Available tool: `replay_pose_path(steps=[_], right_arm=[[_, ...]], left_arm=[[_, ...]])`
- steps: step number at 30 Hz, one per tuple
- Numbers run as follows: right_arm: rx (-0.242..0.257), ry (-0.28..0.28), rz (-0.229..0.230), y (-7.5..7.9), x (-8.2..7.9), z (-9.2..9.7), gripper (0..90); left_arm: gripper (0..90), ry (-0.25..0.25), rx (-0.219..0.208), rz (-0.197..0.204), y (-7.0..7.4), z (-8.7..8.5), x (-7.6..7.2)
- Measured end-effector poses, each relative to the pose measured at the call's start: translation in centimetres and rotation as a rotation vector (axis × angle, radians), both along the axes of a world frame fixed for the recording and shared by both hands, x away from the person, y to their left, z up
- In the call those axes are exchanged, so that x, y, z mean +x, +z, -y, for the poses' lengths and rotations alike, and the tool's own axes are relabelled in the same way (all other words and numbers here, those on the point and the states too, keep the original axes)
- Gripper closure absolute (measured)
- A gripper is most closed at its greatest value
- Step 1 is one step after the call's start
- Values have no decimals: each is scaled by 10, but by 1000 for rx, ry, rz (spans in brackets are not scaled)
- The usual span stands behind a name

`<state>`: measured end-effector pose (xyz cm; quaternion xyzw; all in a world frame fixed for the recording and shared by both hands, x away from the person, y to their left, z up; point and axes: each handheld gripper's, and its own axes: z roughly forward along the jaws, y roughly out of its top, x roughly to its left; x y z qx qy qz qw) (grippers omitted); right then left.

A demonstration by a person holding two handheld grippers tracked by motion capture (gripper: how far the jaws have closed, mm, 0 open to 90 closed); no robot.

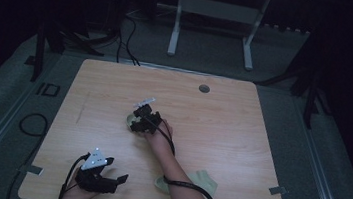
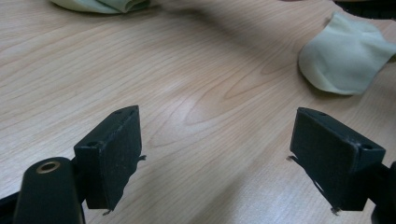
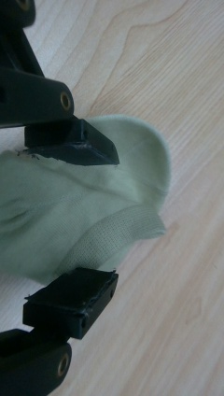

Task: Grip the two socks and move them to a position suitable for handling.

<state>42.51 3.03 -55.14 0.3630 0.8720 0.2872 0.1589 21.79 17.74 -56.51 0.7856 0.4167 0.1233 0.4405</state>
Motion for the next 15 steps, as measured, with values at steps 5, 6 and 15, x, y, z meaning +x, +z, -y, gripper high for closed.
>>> replay_pose_path(steps=[5,6,15], right_arm=[[-44,27,44,-3,-5,-5,447],[-44,34,46,-3,-6,-6,492],[-89,81,66,8,-13,0,782]], left_arm=[[168,11,7,-4,-1,-2,0],[168,17,8,-4,-1,-2,0],[169,14,16,-6,-3,-1,0]])
